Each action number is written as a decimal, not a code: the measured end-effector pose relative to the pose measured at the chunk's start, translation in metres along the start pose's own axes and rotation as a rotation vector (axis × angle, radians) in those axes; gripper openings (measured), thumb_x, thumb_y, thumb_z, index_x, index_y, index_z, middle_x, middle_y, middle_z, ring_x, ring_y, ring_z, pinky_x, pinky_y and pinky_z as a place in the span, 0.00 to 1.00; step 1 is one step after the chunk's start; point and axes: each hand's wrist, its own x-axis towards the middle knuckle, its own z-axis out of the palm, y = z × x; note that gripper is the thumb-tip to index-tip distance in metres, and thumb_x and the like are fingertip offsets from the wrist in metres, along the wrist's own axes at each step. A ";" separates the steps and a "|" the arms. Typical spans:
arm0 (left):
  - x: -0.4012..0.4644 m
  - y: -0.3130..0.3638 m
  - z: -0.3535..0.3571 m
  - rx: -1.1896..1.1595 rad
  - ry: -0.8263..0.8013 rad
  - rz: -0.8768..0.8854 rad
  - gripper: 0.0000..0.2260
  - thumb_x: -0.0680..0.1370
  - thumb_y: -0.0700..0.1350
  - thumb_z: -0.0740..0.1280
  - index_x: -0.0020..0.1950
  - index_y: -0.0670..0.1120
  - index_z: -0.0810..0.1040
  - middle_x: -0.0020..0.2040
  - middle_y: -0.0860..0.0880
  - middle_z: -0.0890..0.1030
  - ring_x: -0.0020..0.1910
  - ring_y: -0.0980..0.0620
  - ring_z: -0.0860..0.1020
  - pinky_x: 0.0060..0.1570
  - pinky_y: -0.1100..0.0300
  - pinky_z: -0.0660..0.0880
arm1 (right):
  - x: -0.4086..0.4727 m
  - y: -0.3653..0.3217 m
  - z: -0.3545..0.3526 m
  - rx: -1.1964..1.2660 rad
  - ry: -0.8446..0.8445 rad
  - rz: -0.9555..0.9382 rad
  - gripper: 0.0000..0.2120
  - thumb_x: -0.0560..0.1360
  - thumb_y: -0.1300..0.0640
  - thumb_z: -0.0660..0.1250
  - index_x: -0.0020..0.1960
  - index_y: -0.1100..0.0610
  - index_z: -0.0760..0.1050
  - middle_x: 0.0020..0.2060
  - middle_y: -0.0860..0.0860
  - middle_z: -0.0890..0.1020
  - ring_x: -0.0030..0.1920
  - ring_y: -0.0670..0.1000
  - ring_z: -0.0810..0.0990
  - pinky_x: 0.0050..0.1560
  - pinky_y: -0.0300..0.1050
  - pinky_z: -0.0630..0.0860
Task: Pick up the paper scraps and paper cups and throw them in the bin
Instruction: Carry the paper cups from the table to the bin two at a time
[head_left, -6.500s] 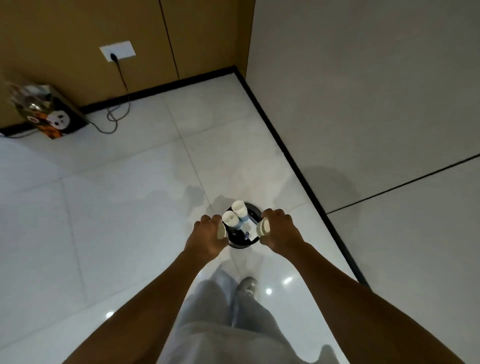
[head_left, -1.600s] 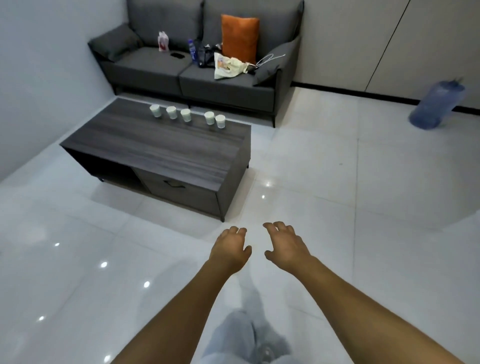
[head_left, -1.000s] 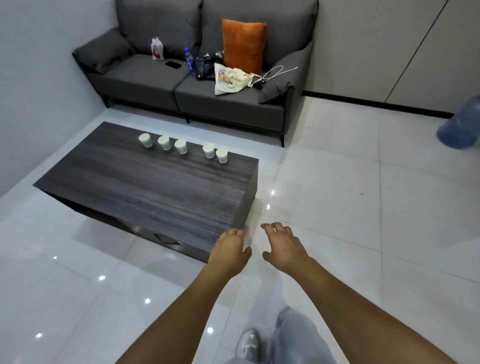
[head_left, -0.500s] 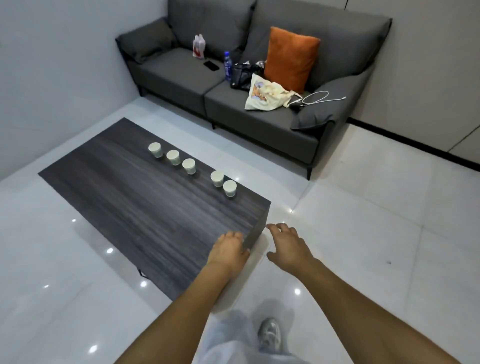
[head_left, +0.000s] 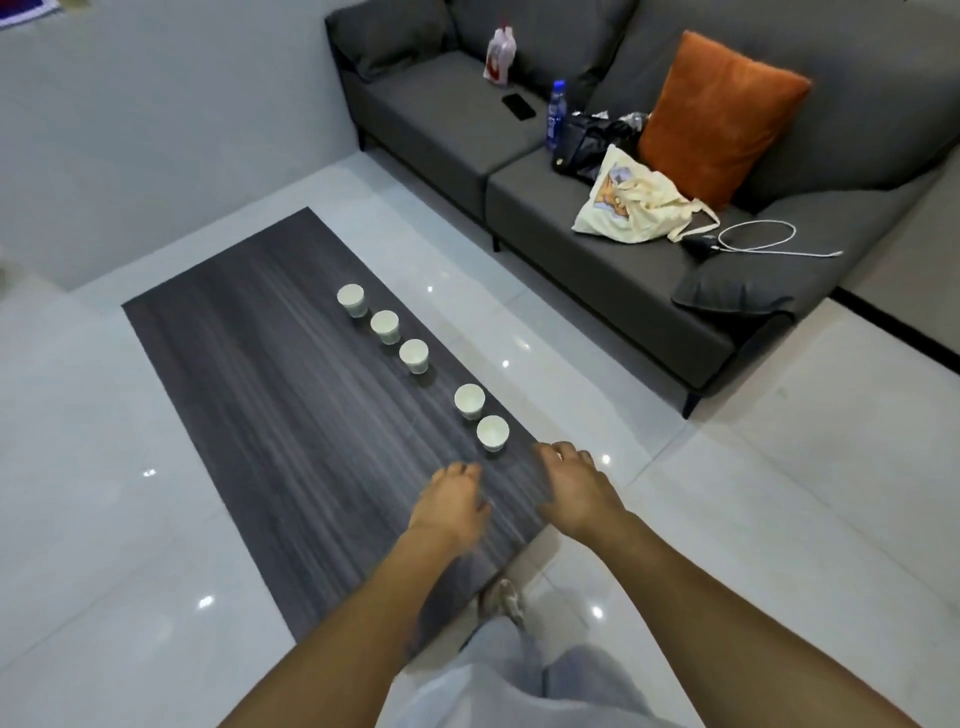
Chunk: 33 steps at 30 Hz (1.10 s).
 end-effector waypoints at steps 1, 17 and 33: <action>0.012 0.001 -0.006 0.003 0.005 -0.008 0.22 0.80 0.50 0.60 0.71 0.43 0.63 0.68 0.44 0.68 0.68 0.46 0.65 0.67 0.53 0.66 | 0.015 0.001 -0.008 -0.002 -0.002 -0.011 0.31 0.74 0.57 0.66 0.74 0.52 0.57 0.69 0.54 0.65 0.66 0.57 0.66 0.63 0.52 0.71; 0.129 0.024 -0.029 -0.293 0.095 -0.481 0.21 0.79 0.51 0.61 0.71 0.45 0.65 0.66 0.45 0.69 0.67 0.45 0.66 0.66 0.53 0.66 | 0.207 0.014 -0.084 -0.234 -0.242 -0.424 0.32 0.75 0.60 0.66 0.74 0.51 0.57 0.70 0.53 0.65 0.68 0.57 0.65 0.63 0.51 0.71; 0.193 0.064 0.008 -0.670 0.235 -0.881 0.21 0.79 0.49 0.62 0.69 0.44 0.67 0.67 0.43 0.71 0.66 0.44 0.68 0.62 0.51 0.68 | 0.324 0.029 -0.092 -0.494 -0.397 -0.720 0.31 0.74 0.59 0.66 0.74 0.52 0.59 0.71 0.54 0.65 0.69 0.58 0.65 0.63 0.52 0.71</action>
